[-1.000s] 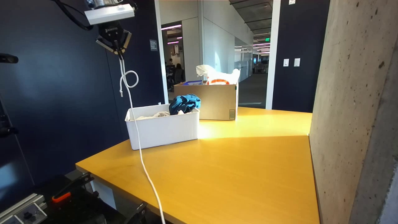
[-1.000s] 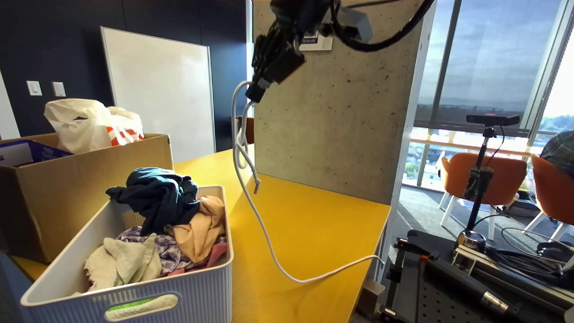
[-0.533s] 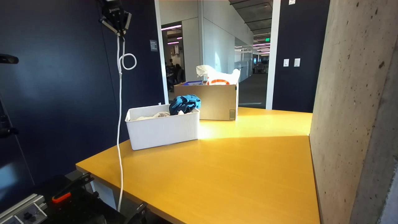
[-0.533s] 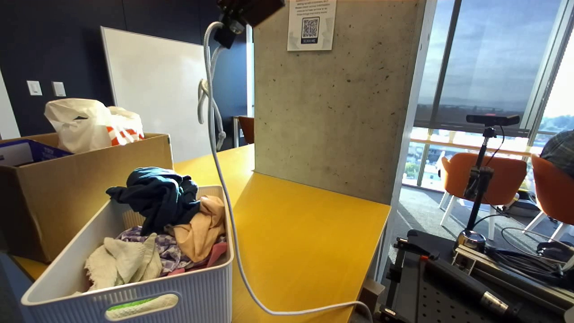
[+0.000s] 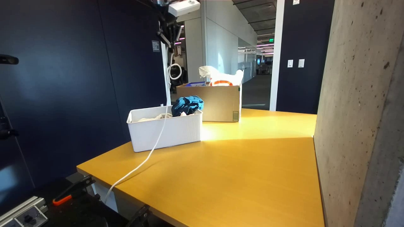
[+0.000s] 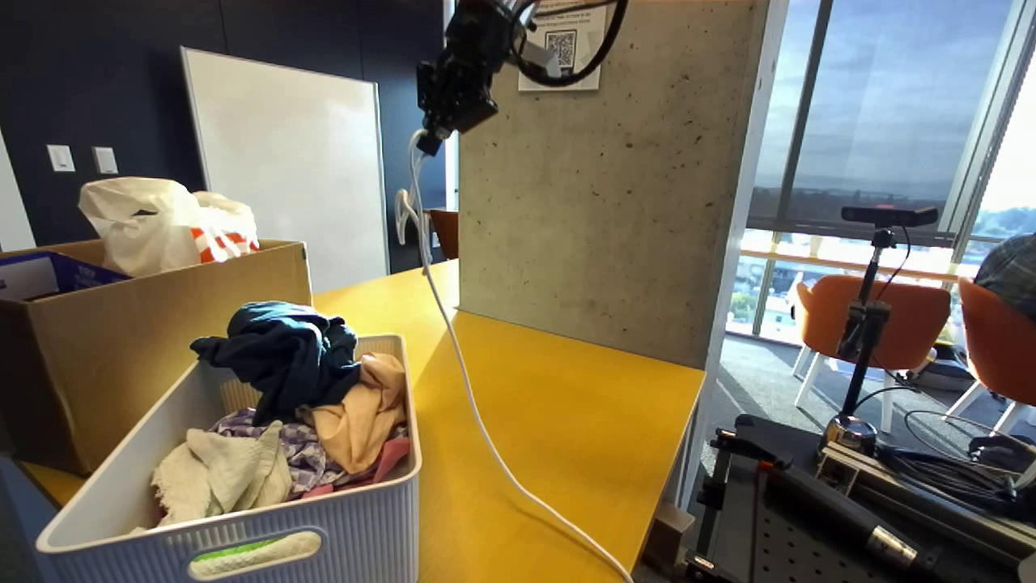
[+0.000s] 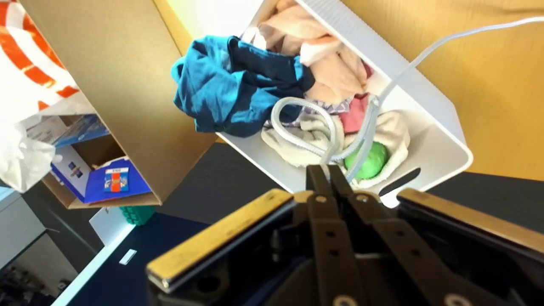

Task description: Straighten the shoelace

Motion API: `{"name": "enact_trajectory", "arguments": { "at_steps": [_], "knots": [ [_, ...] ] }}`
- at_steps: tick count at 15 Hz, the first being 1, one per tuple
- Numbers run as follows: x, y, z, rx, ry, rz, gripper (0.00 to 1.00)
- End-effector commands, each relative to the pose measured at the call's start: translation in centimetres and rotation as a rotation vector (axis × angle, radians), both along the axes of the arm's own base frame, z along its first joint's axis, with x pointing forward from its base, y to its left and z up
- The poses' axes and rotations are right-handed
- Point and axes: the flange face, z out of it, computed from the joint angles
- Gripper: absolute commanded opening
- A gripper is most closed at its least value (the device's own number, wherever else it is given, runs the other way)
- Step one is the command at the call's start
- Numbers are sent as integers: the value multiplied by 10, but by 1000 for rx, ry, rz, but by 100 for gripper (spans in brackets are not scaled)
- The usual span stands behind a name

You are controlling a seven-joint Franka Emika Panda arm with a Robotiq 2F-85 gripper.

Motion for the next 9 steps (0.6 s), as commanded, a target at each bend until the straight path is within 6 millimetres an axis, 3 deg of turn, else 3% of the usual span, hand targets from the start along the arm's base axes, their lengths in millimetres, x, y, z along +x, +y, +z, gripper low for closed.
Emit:
{"name": "enact_trajectory", "arguments": {
  "at_steps": [1,4,9],
  "knots": [
    [32,-43,-41,29,47,25,1],
    [45,-74,-92,24,102,-3,1],
    [45,-131,-151,37,176,-87,1]
  ]
}}
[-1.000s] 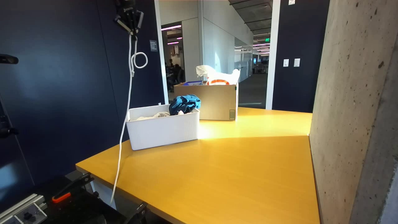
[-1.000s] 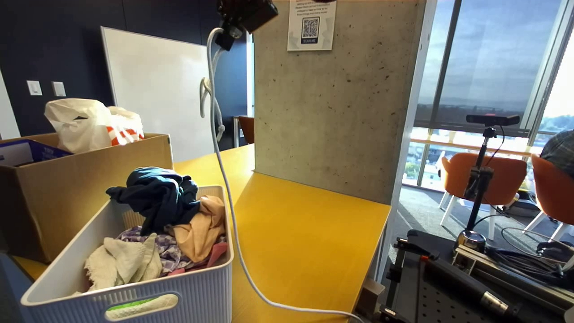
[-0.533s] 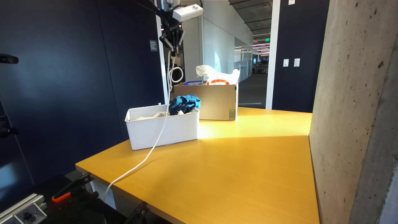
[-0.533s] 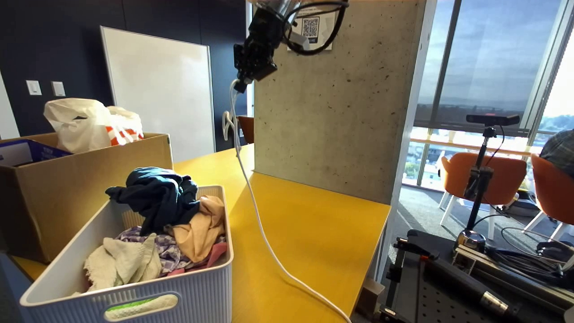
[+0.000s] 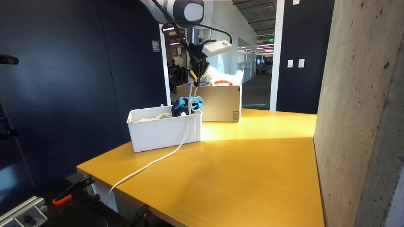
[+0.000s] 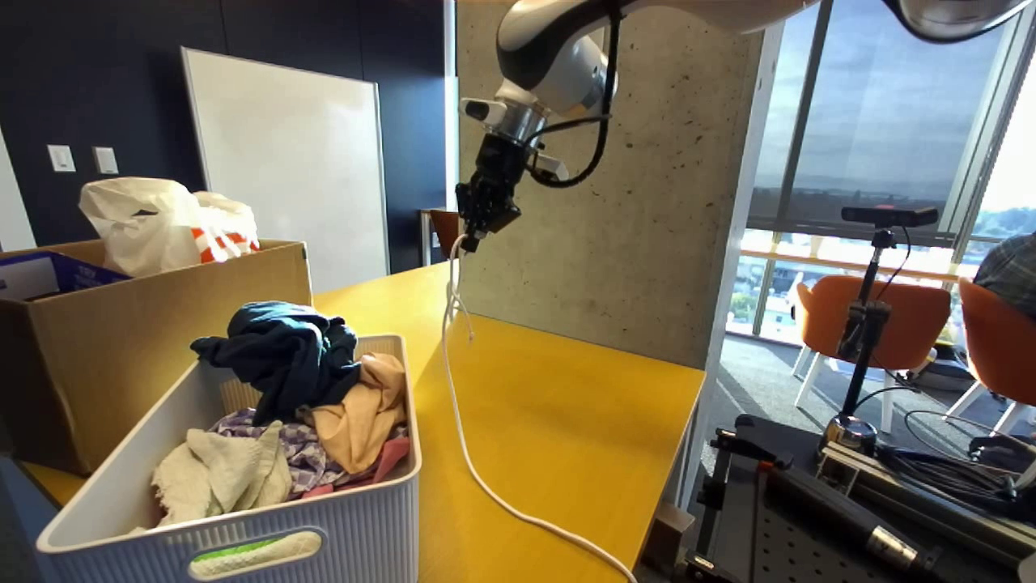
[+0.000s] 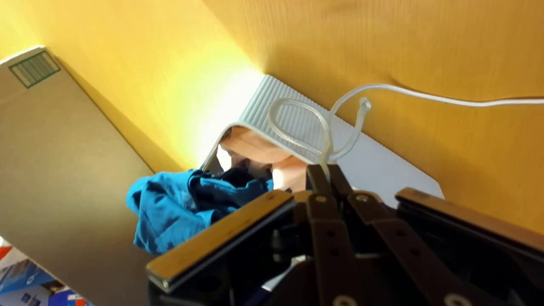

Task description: Straighten the shoelace

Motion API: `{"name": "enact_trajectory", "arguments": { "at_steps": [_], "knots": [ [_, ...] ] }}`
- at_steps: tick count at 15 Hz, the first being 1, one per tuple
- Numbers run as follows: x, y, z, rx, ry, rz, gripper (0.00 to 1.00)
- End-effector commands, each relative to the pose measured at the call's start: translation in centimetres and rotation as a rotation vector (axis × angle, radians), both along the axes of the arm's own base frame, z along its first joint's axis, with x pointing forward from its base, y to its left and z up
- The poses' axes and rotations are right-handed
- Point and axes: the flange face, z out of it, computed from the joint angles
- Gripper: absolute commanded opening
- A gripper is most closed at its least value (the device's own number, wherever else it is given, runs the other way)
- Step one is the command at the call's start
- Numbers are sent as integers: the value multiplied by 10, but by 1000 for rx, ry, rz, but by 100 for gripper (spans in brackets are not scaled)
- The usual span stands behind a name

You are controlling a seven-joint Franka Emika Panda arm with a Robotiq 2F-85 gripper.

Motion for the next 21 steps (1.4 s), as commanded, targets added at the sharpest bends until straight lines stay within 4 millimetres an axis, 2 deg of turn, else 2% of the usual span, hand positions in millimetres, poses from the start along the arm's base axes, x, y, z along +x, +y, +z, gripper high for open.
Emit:
{"name": "enact_trajectory", "arguments": {
  "at_steps": [1,8,11,16,21],
  "knots": [
    [2,-42,-26,26,25,-27,1],
    [-4,-128,-122,31,186,-206,1],
    [-8,-149,-148,37,265,-291,1],
    [-8,-164,-167,77,372,-397,1],
    [-18,-172,-180,159,562,-490,1]
  ]
}}
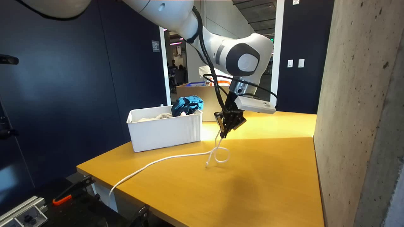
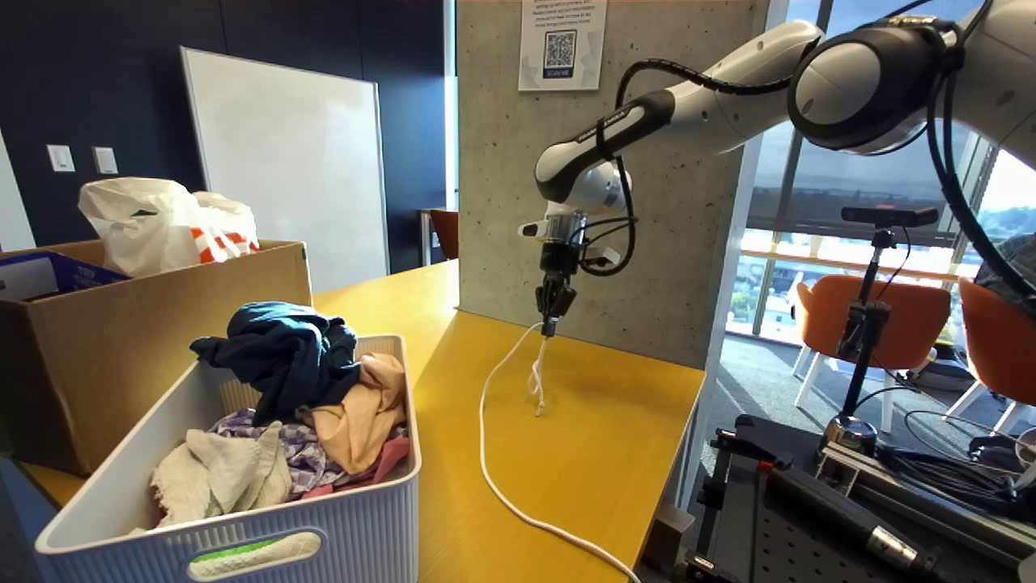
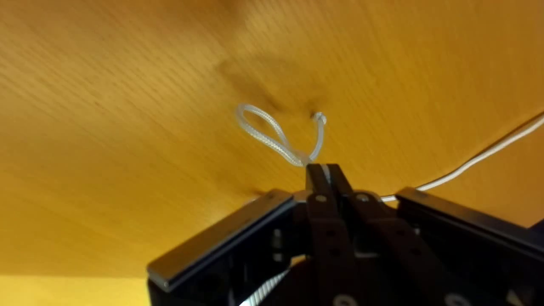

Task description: Straighten the shoelace

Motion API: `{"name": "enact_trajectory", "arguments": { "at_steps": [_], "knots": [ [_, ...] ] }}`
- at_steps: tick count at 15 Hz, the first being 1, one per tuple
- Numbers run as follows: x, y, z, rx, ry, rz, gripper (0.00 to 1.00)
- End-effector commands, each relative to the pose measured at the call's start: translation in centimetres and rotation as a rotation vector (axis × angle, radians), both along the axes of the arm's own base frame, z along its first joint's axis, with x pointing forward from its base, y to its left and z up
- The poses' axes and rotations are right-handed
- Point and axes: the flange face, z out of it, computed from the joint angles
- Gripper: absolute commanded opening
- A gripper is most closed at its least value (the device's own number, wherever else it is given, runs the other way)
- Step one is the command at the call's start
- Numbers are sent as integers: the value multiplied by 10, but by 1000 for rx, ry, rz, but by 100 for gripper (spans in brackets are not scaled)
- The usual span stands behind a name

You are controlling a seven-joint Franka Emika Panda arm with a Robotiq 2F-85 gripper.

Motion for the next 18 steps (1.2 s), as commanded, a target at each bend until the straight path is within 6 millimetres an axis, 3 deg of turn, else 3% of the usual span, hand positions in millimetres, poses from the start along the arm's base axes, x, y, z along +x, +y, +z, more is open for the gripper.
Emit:
{"name": "enact_trajectory", "arguments": {
  "at_steps": [1,5,10,11,14,18],
  "knots": [
    [-1,-12,-4,54,122,-82,1],
    [-6,-24,-20,70,266,-199,1],
    [3,-36,-32,-57,317,-435,1],
    [6,-32,-34,-81,318,-452,29],
    [15,-23,-32,-170,309,-521,43],
    [25,-11,-32,-310,285,-623,73]
  ]
}}
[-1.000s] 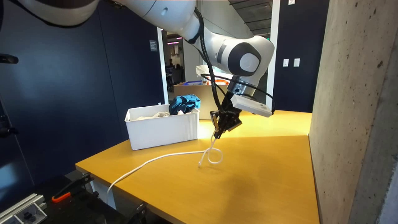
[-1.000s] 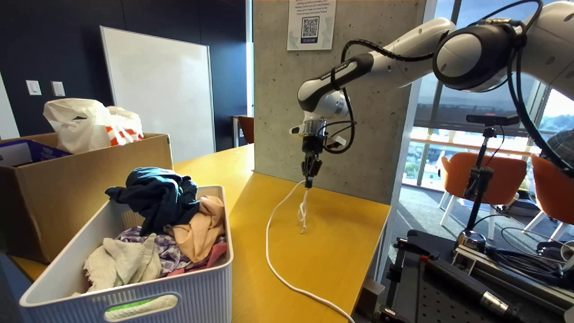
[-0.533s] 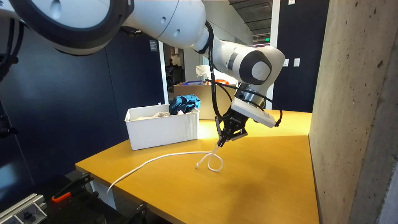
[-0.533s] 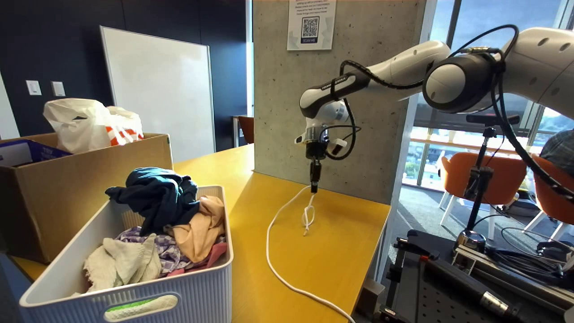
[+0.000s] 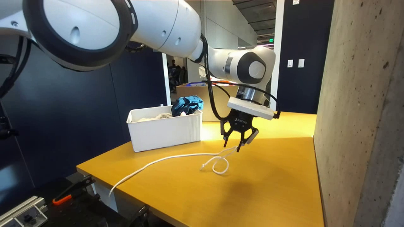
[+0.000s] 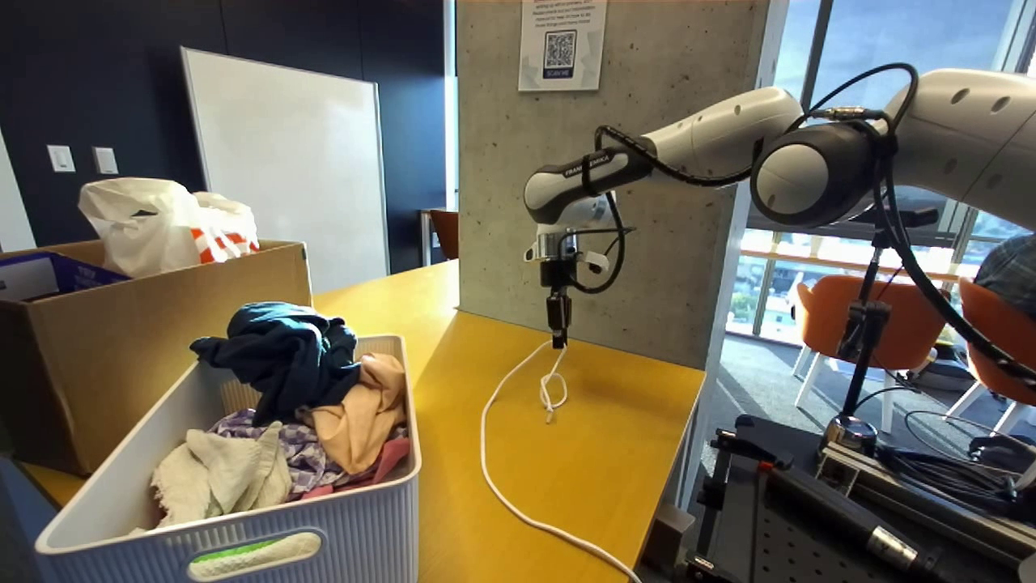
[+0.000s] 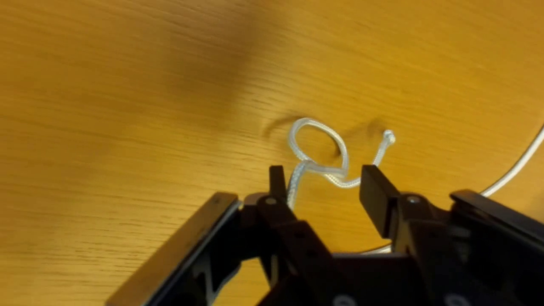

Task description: Straighten the shoelace

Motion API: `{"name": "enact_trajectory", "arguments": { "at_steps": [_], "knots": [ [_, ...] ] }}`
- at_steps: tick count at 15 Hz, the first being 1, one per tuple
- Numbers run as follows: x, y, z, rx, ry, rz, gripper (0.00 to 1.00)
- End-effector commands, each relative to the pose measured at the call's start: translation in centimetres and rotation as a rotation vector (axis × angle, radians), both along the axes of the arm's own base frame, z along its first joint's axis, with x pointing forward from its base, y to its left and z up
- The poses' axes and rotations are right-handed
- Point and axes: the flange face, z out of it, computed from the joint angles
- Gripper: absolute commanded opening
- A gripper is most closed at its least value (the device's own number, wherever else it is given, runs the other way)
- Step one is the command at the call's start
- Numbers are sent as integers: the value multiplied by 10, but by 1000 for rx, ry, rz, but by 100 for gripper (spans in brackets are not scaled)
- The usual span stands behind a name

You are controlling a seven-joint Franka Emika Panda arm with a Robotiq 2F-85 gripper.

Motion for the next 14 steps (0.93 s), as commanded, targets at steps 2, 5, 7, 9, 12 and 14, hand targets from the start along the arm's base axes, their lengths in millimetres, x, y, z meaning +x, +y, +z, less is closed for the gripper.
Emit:
{"name": "enact_trajectory", "arguments": {
  "at_steps": [2,5,7,9,12,14],
  "knots": [
    [13,17,-1,-149,-2,-66,88],
    [14,38,-9,-190,16,-73,100],
    [13,57,-17,-198,32,-55,100],
    [12,74,-27,-204,39,-47,100],
    [5,90,-42,-210,43,1,100],
    [-4,92,-43,-245,30,16,100]
  ]
}}
